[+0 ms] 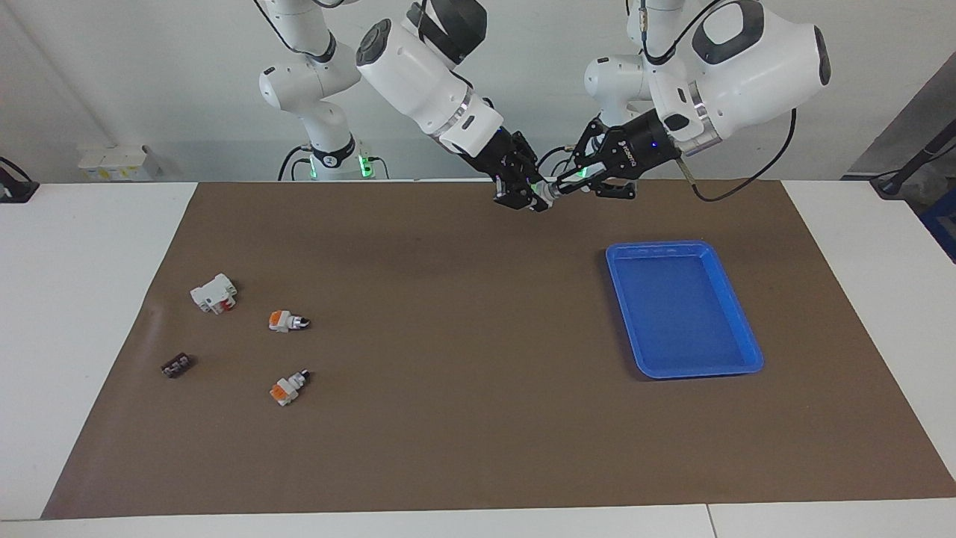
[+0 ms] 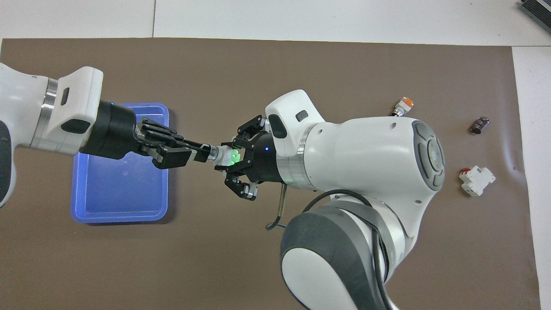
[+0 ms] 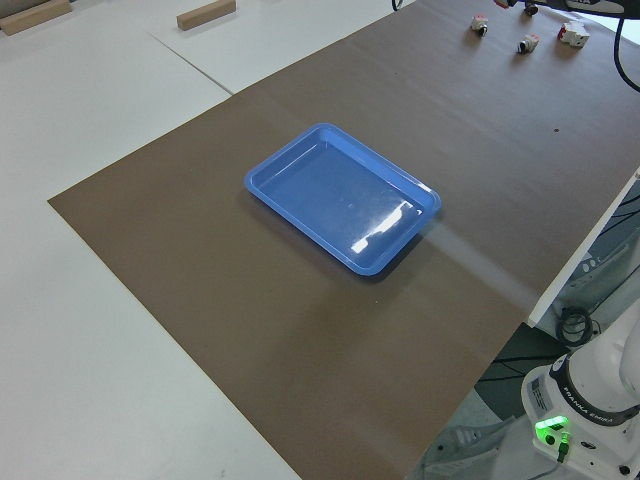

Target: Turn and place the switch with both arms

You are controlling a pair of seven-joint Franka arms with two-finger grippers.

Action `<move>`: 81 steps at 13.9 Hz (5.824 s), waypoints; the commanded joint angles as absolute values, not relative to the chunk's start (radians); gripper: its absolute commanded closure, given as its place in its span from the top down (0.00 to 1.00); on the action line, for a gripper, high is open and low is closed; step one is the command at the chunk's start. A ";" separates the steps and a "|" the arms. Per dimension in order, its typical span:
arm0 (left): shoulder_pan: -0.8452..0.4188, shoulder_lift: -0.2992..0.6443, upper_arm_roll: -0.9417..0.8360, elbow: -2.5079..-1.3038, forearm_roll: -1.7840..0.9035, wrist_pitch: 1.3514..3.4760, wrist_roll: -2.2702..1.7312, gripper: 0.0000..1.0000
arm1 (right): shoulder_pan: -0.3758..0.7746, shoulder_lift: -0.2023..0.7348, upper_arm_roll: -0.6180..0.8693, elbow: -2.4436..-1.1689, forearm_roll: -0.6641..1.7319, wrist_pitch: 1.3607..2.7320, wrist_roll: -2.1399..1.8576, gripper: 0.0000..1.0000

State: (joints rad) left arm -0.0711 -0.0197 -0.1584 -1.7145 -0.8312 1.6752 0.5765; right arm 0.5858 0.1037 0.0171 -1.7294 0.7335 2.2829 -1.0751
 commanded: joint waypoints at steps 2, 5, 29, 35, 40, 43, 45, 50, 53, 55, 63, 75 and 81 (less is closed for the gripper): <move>-0.086 -0.034 -0.150 -1.738 -0.861 1.710 0.594 0.20 | 0.583 0.117 0.021 -1.712 0.735 2.287 -1.069 0.00; -0.087 -0.034 -0.152 -1.738 -0.862 1.738 0.592 0.20 | 0.583 0.117 0.021 -1.712 0.735 2.287 -1.069 0.00; -0.089 -0.094 -0.152 -1.724 -0.867 1.631 -0.562 0.00 | 0.581 0.117 0.021 -1.712 0.736 2.287 -1.068 0.00; -0.097 -0.092 -0.163 -1.709 -0.853 1.650 -0.900 0.00 | 0.581 0.118 0.021 -1.712 0.735 2.287 -1.068 0.00; -0.126 -0.092 -0.176 -1.703 -0.848 1.681 -1.195 0.00 | 0.581 0.117 0.021 -1.712 0.735 2.287 -1.066 0.00; -0.133 -0.092 -0.181 -1.698 -0.848 1.700 -1.265 0.00 | 0.583 0.117 0.021 -1.712 0.735 2.287 -1.066 0.00; -0.133 -0.092 -0.183 -1.698 -0.848 1.686 -1.270 0.00 | 0.583 0.118 0.021 -1.712 0.736 2.287 -1.068 0.00; -0.130 -0.092 -0.181 -1.695 -0.847 1.674 -1.287 0.00 | 0.583 0.117 0.021 -1.712 0.735 2.287 -1.066 0.00; -0.123 -0.094 -0.179 -1.689 -0.845 1.640 -1.287 0.00 | 0.584 0.117 0.021 -1.712 0.736 2.286 -1.058 0.00; -0.120 -0.092 -0.179 -1.686 -0.835 1.637 -1.285 0.00 | 0.583 0.115 0.021 -1.712 0.736 2.284 -1.055 0.00; -0.118 -0.094 -0.172 -1.686 -0.795 1.617 -1.278 0.00 | 0.546 0.092 0.018 -1.717 0.738 2.264 -1.015 1.00; -0.075 -0.121 -0.167 -1.745 -0.482 1.601 -1.060 0.00 | 0.373 0.011 0.012 -1.726 0.669 2.069 -0.930 1.00; -0.009 -0.161 -0.166 -1.917 -0.296 1.650 -0.685 0.00 | 0.230 0.021 0.012 -1.727 0.479 2.082 -0.608 1.00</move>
